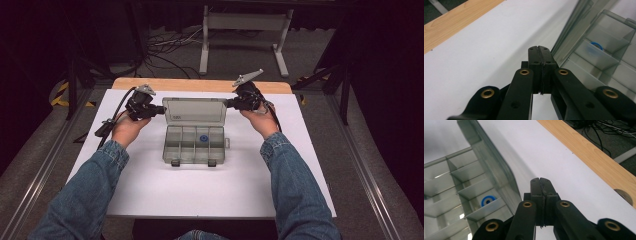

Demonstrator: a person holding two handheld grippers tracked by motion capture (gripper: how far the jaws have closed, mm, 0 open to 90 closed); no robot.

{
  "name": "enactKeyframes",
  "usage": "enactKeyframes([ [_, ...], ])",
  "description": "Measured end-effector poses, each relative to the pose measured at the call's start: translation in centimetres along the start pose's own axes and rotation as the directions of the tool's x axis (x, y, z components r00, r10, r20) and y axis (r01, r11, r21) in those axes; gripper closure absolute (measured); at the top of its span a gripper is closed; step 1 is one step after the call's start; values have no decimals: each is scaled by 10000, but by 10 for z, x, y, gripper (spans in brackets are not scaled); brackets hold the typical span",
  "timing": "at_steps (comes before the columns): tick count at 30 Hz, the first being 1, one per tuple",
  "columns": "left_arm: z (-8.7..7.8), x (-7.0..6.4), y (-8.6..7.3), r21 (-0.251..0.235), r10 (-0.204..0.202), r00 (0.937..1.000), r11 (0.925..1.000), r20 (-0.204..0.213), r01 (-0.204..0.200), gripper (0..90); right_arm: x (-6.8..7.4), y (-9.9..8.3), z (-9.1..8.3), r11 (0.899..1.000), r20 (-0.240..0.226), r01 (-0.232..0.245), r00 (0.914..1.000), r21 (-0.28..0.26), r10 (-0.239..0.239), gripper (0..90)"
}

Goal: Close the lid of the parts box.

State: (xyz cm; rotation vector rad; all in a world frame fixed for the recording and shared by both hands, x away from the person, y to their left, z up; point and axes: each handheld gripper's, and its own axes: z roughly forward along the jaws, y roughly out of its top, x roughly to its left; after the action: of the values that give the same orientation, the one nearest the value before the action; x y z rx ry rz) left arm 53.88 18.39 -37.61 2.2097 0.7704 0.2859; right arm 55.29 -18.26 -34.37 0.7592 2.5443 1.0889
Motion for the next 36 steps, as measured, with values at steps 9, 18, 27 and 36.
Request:
enactKeyframes([
  [9,-18,-8,-1,-368,123,9995,9993,288,-112,889,11,-1,-16,9995,-379,93,9992,-295,-105,899],
  [18,-36,-21,-1,-480,558,9952,9975,806,-520,885,27,-1,-26,9987,-637,413,9970,-281,-431,899],
  [27,-46,-35,0,-255,920,9876,9957,1275,-894,881,43,-4,-31,9983,-1085,575,9925,13,-571,899],
  [36,-47,-50,-5,303,1279,9752,9903,1807,-1354,876,57,-10,-27,9949,-1459,863,9862,514,-780,899],
])
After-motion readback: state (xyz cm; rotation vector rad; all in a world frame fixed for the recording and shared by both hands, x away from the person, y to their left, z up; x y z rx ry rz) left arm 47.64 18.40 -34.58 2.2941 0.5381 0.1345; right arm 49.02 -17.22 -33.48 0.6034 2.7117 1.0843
